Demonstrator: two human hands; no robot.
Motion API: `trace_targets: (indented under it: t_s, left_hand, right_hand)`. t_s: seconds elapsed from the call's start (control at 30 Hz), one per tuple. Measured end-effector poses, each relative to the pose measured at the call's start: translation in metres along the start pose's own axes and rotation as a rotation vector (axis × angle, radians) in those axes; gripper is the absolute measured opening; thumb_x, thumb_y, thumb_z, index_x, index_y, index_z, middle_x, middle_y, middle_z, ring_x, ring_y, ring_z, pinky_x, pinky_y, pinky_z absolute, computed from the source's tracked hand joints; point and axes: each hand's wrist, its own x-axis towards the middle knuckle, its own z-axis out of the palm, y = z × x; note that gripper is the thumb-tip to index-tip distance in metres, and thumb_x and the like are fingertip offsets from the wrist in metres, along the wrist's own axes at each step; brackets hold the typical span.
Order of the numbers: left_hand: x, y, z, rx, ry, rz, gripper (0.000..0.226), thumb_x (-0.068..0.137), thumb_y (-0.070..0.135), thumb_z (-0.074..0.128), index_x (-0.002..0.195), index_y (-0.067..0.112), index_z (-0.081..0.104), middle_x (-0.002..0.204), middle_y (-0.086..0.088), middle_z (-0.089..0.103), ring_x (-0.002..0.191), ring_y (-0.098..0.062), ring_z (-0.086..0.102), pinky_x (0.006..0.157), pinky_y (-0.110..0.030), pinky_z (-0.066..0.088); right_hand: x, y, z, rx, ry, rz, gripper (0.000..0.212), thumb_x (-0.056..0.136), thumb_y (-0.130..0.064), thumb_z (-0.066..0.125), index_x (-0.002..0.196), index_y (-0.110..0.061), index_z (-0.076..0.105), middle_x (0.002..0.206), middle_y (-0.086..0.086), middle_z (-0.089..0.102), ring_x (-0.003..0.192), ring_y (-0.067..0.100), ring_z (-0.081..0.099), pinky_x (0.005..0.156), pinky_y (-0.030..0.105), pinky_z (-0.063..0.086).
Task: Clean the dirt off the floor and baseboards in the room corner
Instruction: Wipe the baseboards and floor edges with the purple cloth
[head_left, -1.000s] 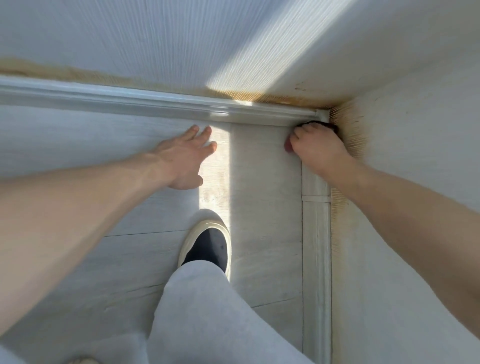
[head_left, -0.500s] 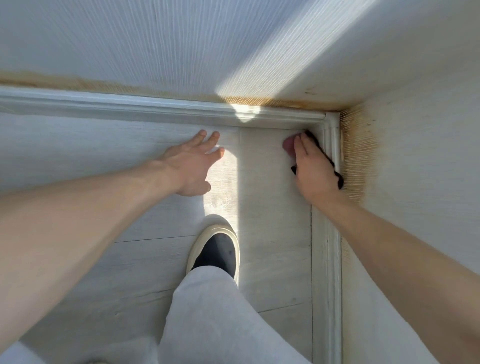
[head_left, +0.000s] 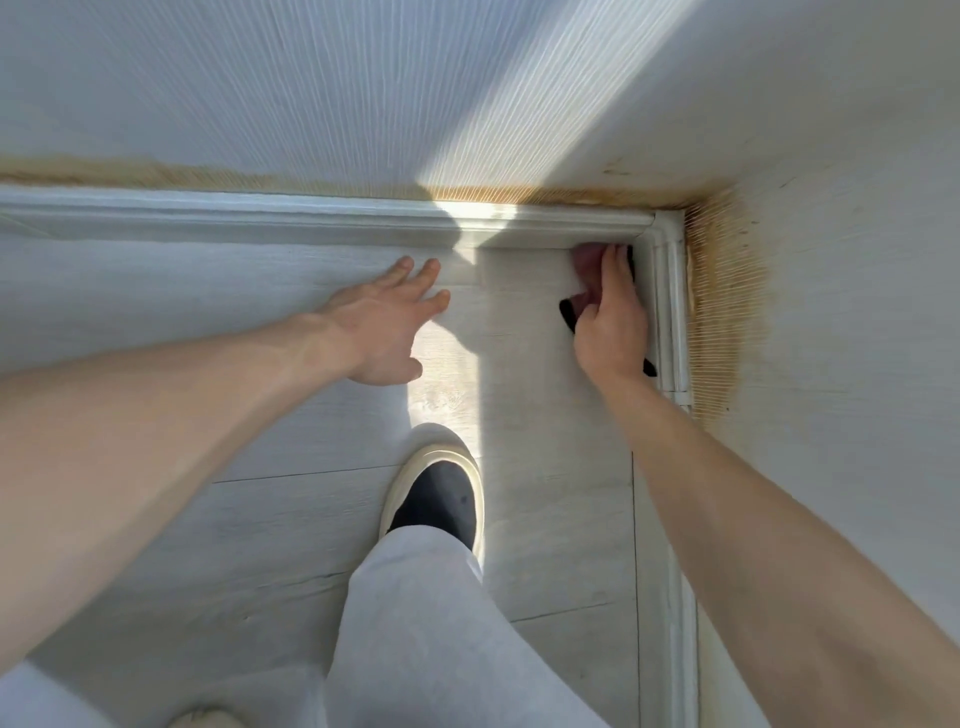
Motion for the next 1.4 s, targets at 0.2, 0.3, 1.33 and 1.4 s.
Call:
trace_targets:
  t_s: [0.2, 0.3, 1.33, 1.4]
  left_hand:
    - [0.001, 0.001, -0.002, 0.011, -0.002, 0.004, 0.091, 0.096, 0.039, 0.059, 0.165, 0.027, 0.001, 0.17, 0.001, -0.021, 0.158, -0.021, -0.014, 0.128, -0.035, 0.01]
    - [0.0, 0.0, -0.001, 0.001, 0.013, 0.002, 0.092, 0.095, 0.039, 0.059, 0.164, 0.028, 0.0, 0.17, 0.003, -0.022, 0.158, -0.02, -0.015, 0.128, -0.036, 0.012]
    - [-0.134, -0.06, -0.102, -0.366, 0.069, -0.086, 0.051, 0.099, 0.003, 0.046, 0.147, 0.017, 0.052, 0.15, 0.005, 0.055, 0.133, -0.007, 0.054, 0.114, -0.024, 0.038]
    - [-0.147, -0.057, -0.106, -0.434, 0.159, -0.075, 0.051, 0.098, 0.001, 0.046, 0.146, 0.015, 0.054, 0.147, 0.003, 0.058, 0.131, -0.008, 0.056, 0.112, -0.022, 0.039]
  right_hand:
    - [-0.08, 0.026, 0.004, 0.014, -0.166, -0.24, 0.076, 0.101, 0.003, 0.044, 0.165, -0.023, 0.013, 0.172, -0.008, 0.012, 0.156, 0.01, 0.017, 0.125, 0.028, 0.019]
    - [-0.05, 0.021, 0.007, 0.134, 0.011, 0.082, 0.075, 0.1, 0.006, 0.041, 0.165, -0.022, 0.014, 0.171, -0.002, 0.02, 0.154, 0.018, 0.027, 0.126, 0.036, 0.024]
    - [-0.122, -0.191, 0.091, 0.434, -0.704, -0.433, 0.064, 0.087, 0.002, 0.031, 0.145, -0.005, 0.056, 0.137, 0.023, 0.062, 0.124, 0.042, 0.063, 0.112, 0.04, 0.045]
    - [-0.114, -0.202, 0.063, 0.675, -0.889, -0.112, 0.066, 0.087, 0.013, 0.03, 0.14, -0.013, 0.06, 0.108, 0.022, 0.07, 0.092, 0.035, 0.075, 0.088, 0.046, 0.061]
